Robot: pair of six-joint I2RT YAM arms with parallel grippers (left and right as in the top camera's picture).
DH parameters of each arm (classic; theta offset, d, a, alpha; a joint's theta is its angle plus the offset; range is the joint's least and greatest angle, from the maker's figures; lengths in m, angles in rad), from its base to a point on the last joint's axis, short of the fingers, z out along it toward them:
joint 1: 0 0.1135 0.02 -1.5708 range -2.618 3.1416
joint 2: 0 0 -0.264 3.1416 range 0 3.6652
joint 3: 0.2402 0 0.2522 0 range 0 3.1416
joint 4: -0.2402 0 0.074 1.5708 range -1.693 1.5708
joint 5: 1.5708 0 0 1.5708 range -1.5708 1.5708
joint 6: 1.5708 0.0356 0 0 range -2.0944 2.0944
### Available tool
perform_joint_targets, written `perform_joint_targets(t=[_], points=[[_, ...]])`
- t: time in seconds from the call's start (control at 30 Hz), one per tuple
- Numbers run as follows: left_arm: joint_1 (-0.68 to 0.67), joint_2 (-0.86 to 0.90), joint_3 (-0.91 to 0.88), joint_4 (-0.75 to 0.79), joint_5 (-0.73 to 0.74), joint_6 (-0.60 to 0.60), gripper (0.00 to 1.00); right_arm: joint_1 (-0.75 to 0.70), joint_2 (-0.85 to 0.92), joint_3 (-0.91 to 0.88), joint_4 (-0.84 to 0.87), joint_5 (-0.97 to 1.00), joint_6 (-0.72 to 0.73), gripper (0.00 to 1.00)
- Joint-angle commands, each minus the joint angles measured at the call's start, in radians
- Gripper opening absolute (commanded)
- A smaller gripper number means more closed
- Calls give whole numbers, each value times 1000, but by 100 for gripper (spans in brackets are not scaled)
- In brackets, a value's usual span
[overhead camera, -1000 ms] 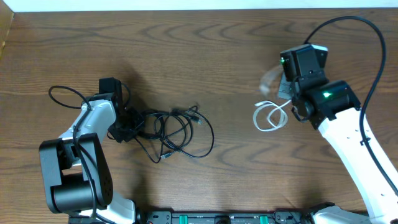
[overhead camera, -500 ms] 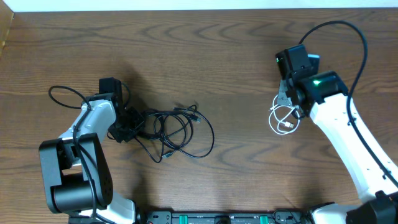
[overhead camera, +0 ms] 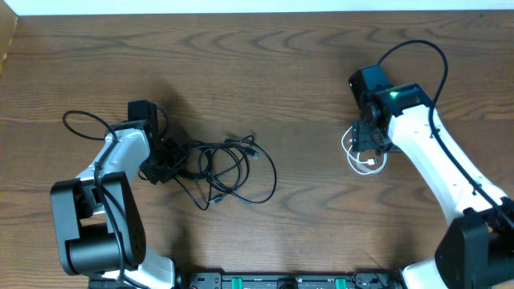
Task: Untangle cables
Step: 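Carry the white cable to the right side and lower it onto the table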
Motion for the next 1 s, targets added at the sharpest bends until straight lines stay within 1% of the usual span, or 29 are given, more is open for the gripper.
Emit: perform_joint_targets(t=[0.0, 0.2, 0.33, 0.47, 0.63, 0.67, 0.8, 0.9, 0.97], points=[[12, 42, -40, -4, -75, -9, 30, -32, 39, 10, -12, -25, -13, 92], [12, 42, -40, -4, -75, -9, 30, -90, 112, 10, 0, -177, -119, 92], [12, 42, -40, -4, -71, -9, 30, -122, 168, 10, 1, -262, -161, 92], [12, 42, -40, -4, -71, -9, 30, -128, 225, 10, 5, -303, -162, 90], [12, 42, -40, -4, -71, -9, 30, -119, 276, 10, 18, -302, -169, 89], [12, 42, -40, -4, -71, -9, 30, -119, 283, 10, 21, -302, -169, 89], [12, 42, -40, -4, -71, -9, 30, -119, 313, 9, 52, -303, -168, 79], [12, 42, -40, -4, -71, -9, 30, -117, 325, 5, 74, -306, -169, 75], [12, 42, -40, -4, -71, -9, 30, -118, 330, 1, 77, -308, -169, 73]])
